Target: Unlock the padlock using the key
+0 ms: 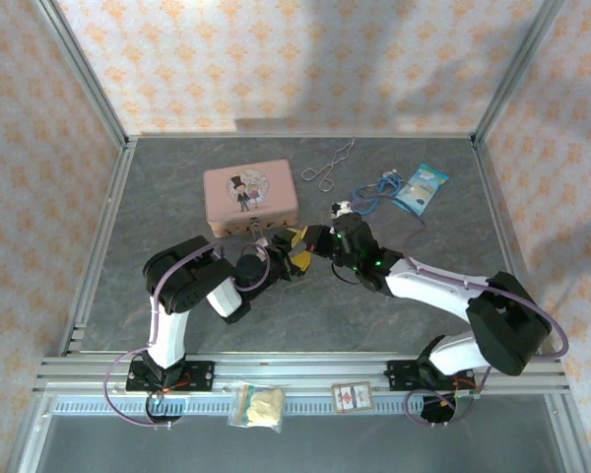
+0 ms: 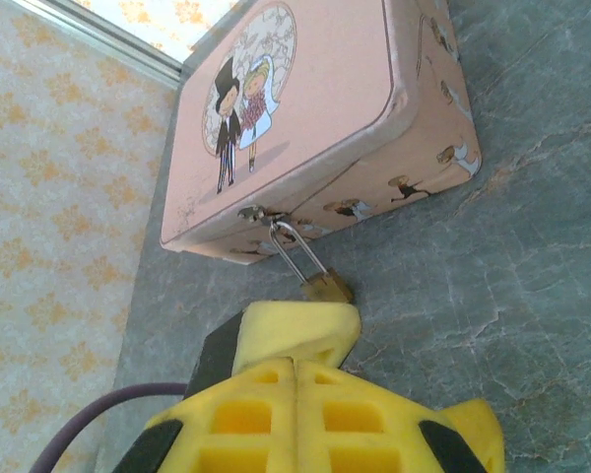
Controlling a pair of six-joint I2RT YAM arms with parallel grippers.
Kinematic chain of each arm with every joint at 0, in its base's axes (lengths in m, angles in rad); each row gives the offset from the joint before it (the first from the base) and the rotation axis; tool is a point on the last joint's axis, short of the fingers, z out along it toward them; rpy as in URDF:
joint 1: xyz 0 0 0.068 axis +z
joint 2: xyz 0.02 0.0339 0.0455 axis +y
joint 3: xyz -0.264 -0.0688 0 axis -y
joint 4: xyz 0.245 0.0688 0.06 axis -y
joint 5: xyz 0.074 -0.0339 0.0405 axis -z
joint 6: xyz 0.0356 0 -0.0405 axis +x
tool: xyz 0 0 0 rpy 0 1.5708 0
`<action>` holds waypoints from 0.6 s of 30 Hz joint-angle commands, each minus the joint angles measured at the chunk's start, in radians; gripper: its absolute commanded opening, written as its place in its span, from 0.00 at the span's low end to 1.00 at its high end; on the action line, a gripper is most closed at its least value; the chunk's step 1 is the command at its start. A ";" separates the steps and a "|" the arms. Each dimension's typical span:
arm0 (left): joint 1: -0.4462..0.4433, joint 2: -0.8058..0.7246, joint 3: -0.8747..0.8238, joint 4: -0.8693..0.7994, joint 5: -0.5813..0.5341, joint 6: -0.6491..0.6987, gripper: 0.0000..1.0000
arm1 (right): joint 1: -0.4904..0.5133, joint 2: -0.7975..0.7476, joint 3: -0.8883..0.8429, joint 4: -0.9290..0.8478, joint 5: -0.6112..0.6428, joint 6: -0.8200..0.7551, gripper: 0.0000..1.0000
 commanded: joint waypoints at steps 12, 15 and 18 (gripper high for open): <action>0.000 -0.005 0.001 0.278 -0.019 -0.163 0.44 | 0.003 0.005 -0.069 0.058 -0.044 -0.012 0.00; 0.001 0.000 0.004 0.278 -0.015 -0.161 0.38 | 0.003 -0.001 -0.076 0.058 -0.048 -0.012 0.00; 0.001 0.002 0.002 0.277 -0.017 -0.158 0.29 | 0.003 -0.010 -0.080 0.055 -0.051 -0.014 0.00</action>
